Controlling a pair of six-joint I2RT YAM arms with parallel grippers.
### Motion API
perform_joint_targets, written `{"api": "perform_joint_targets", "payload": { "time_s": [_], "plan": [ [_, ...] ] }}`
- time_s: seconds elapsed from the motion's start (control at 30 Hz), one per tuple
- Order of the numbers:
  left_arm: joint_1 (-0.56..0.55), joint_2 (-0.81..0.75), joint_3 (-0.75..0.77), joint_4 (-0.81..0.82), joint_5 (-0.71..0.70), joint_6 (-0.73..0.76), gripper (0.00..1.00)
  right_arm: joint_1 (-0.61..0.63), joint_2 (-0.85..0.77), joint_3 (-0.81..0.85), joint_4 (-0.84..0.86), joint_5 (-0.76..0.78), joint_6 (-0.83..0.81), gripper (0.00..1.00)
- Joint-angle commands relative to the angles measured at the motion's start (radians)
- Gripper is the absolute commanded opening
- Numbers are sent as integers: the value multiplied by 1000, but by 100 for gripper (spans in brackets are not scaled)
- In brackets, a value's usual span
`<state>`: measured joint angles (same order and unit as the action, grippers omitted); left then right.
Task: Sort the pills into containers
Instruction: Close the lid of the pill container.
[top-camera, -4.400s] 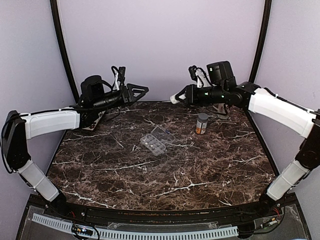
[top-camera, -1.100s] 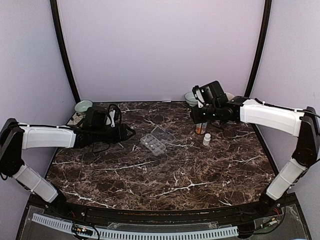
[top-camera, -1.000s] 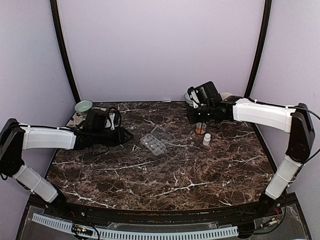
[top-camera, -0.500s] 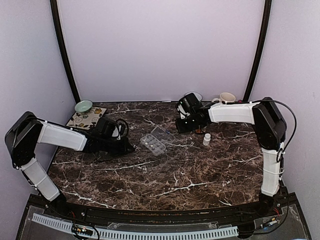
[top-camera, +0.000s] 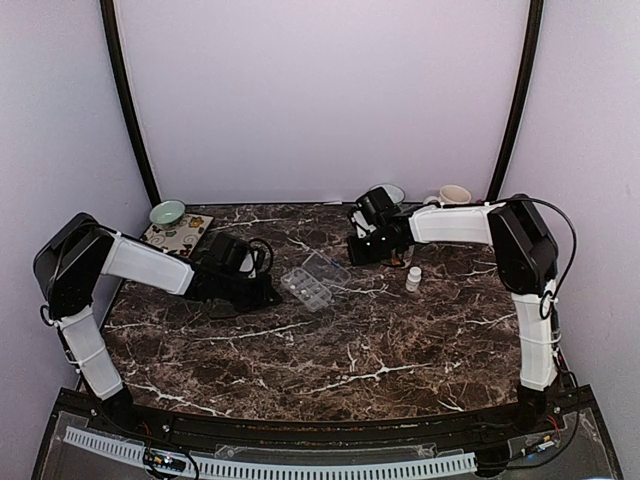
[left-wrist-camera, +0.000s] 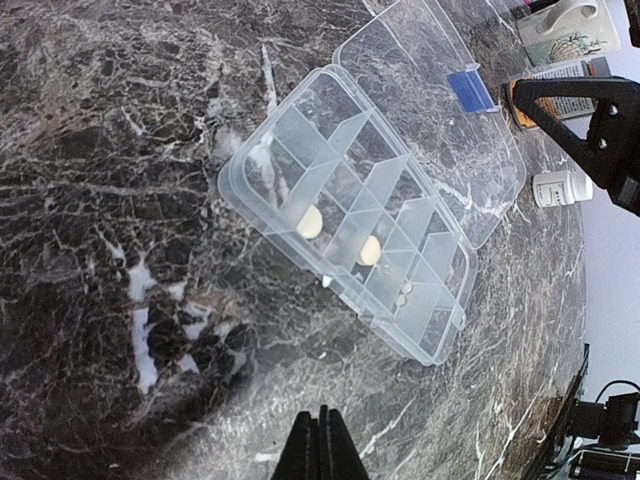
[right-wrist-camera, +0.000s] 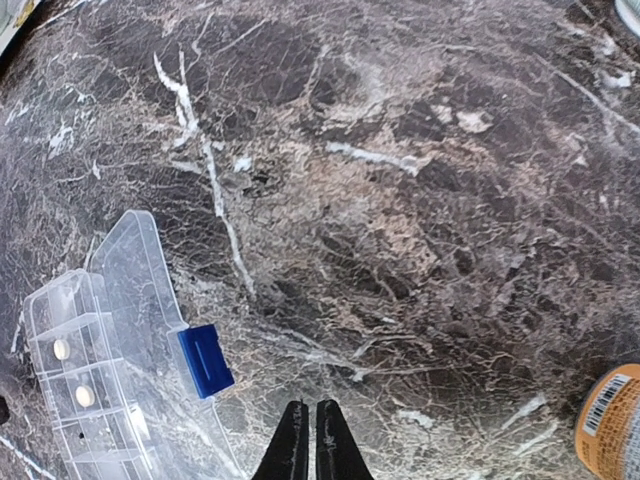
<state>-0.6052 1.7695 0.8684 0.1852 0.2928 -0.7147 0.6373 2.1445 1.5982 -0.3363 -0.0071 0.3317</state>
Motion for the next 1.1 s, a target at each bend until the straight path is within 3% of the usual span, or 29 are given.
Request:
{"api": "perform_joint_targets", "payload": {
  "time_s": [0.0, 1.07],
  "plan": [
    [-4, 33, 41, -9, 12, 4, 0, -17, 25, 12, 37, -56, 20, 3],
    [-34, 171, 152, -40, 40, 5, 0, -40, 77, -49, 130, -360, 97, 1]
  ]
}}
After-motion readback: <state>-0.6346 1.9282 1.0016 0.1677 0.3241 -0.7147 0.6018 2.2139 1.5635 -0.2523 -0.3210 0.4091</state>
